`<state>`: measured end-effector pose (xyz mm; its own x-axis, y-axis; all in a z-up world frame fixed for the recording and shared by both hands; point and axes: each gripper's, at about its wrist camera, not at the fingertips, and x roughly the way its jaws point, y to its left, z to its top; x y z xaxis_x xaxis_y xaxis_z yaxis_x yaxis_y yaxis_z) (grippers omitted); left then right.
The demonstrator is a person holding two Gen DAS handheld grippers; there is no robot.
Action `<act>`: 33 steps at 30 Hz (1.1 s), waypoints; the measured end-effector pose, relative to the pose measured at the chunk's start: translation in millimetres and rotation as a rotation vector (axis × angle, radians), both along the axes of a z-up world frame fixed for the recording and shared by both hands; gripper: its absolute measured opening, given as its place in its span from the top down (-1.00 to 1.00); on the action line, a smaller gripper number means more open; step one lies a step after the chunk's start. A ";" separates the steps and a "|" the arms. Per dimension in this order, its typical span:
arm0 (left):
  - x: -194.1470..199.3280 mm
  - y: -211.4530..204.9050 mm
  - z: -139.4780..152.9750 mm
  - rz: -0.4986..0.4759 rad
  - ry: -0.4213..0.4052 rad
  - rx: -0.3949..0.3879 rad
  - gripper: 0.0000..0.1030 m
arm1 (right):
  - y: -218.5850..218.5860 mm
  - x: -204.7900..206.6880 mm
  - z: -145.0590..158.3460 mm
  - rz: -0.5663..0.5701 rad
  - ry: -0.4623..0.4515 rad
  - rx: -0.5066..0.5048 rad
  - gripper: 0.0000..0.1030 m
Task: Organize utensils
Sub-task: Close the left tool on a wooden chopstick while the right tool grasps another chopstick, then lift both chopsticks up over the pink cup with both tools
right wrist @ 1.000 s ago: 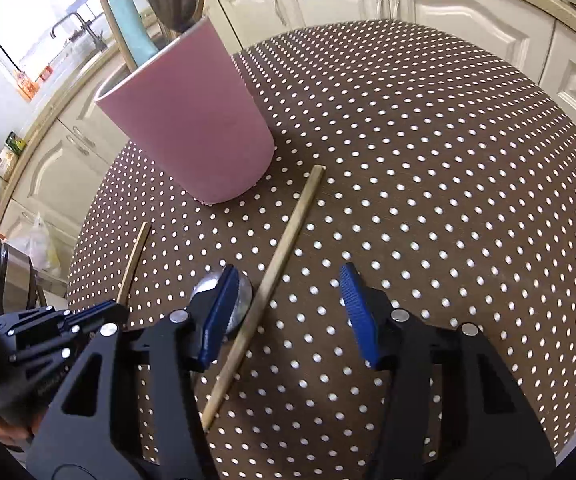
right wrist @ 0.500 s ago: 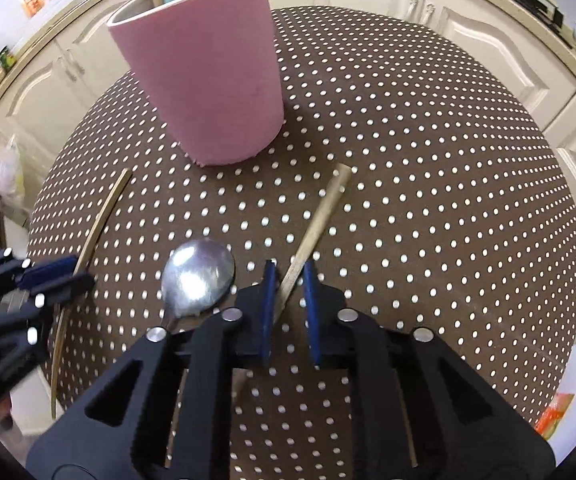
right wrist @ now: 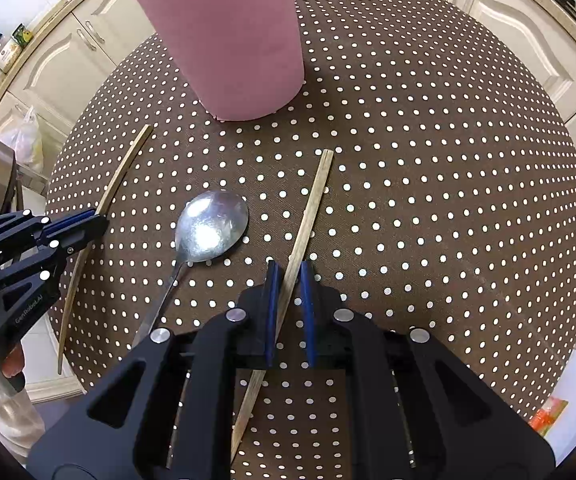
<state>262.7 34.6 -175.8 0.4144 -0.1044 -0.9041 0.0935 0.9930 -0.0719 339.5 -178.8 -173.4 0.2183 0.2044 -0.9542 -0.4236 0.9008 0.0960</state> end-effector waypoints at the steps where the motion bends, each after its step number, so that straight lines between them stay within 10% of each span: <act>1: -0.8 -1.3 -0.2 0.002 -0.002 -0.001 0.87 | 5.2 -1.1 -0.2 0.001 -0.004 -0.001 0.77; 13: -12.6 -2.6 2.9 0.008 -0.046 -0.056 0.90 | 13.6 -36.3 -4.0 -0.033 -0.095 0.011 0.81; 33: -62.5 -21.2 82.5 -0.068 -0.386 -0.098 0.90 | -22.6 -91.0 65.9 -0.051 -0.286 0.228 0.87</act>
<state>200.1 13.4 -93.3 0.7108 -0.2215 -0.6676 0.1976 0.9738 -0.1128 248.5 -201.3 -107.5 0.4854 0.3870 -0.7840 -0.4176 0.8904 0.1810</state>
